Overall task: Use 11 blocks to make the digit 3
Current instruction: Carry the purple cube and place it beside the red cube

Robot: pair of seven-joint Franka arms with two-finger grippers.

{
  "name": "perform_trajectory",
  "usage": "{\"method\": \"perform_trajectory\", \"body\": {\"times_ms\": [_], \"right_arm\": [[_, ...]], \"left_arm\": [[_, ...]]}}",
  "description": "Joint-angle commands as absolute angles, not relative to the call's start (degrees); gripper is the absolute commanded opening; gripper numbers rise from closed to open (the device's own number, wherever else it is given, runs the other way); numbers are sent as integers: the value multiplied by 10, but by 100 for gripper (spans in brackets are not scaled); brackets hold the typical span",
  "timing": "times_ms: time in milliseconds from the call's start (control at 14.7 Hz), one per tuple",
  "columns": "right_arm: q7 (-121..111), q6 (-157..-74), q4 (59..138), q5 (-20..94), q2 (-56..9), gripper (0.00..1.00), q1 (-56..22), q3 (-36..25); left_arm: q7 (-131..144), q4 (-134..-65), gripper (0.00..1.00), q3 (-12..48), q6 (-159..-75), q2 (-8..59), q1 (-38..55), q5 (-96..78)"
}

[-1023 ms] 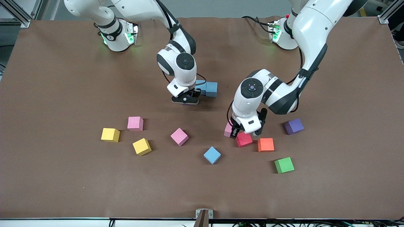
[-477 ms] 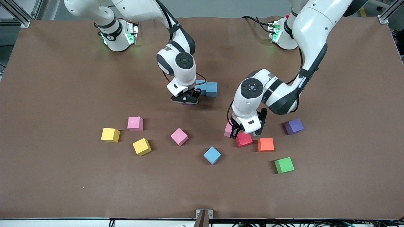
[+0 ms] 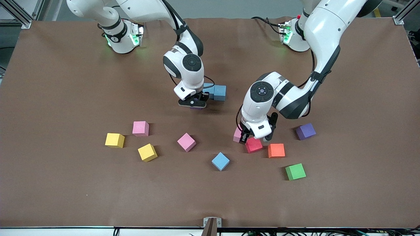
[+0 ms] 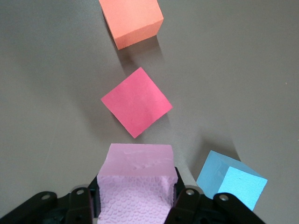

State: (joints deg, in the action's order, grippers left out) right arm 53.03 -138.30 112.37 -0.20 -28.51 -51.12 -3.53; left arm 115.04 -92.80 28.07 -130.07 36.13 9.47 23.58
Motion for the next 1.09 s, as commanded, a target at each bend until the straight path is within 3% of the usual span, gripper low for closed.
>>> {"method": "perform_trajectory", "body": {"times_ms": [0, 818, 1023], "right_arm": [[545, -1390, 1138, -10, -274, 0, -519, -37], [544, -1392, 1138, -10, -277, 1, -519, -37], [544, -1391, 1138, -10, -277, 5, -519, -37]], "left_arm": [[1153, -926, 39, 283, -1288, 355, 92, 243], [1153, -926, 39, 283, -1288, 355, 93, 243], [1153, -926, 39, 283, -1288, 355, 93, 243]]}}
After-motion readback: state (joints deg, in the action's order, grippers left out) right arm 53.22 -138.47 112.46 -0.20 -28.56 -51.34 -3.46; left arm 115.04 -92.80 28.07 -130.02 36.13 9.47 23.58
